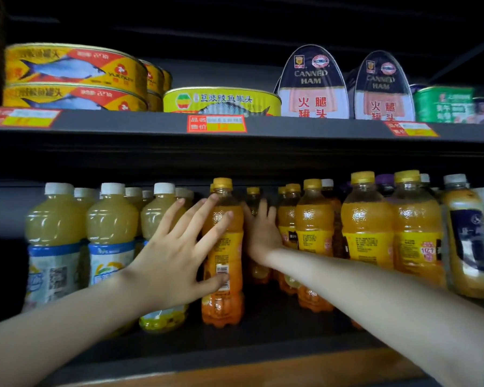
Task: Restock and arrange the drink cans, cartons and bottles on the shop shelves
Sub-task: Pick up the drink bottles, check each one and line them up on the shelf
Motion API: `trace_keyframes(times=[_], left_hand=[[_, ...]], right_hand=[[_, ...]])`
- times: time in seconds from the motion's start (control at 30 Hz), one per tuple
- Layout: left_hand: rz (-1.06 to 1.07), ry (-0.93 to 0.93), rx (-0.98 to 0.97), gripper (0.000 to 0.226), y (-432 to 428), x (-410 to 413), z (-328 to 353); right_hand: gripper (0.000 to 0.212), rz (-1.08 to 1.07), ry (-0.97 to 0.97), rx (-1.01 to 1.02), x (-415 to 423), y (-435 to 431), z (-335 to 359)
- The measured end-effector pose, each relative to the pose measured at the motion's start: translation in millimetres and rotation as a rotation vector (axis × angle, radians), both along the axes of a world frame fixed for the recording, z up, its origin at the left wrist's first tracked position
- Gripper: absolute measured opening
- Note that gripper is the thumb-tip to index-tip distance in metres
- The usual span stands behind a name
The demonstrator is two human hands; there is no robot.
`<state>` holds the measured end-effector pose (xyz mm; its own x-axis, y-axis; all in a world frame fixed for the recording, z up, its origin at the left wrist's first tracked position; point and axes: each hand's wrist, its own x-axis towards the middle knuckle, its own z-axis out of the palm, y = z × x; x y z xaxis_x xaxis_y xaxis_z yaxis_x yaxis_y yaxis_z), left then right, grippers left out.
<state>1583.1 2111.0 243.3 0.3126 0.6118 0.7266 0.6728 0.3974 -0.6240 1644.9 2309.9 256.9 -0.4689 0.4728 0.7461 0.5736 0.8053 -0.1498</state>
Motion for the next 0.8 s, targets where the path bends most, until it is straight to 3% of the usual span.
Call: trace_keyframes(times=[0.13,0.47,0.8], left_hand=[[0.031,0.003,-0.011,0.090,-2,1,1],[0.128,-0.047,-0.009,0.093,-16,19,3],[0.097,-0.351,0.085,0.080,-39,71,-4]], right_hand=[[0.066,0.086,0.046,-0.045,5,-8,7],[0.070,0.210,0.054,-0.058,51,-46,8],[0.063,0.365,0.215,0.127,142,-86,-11]])
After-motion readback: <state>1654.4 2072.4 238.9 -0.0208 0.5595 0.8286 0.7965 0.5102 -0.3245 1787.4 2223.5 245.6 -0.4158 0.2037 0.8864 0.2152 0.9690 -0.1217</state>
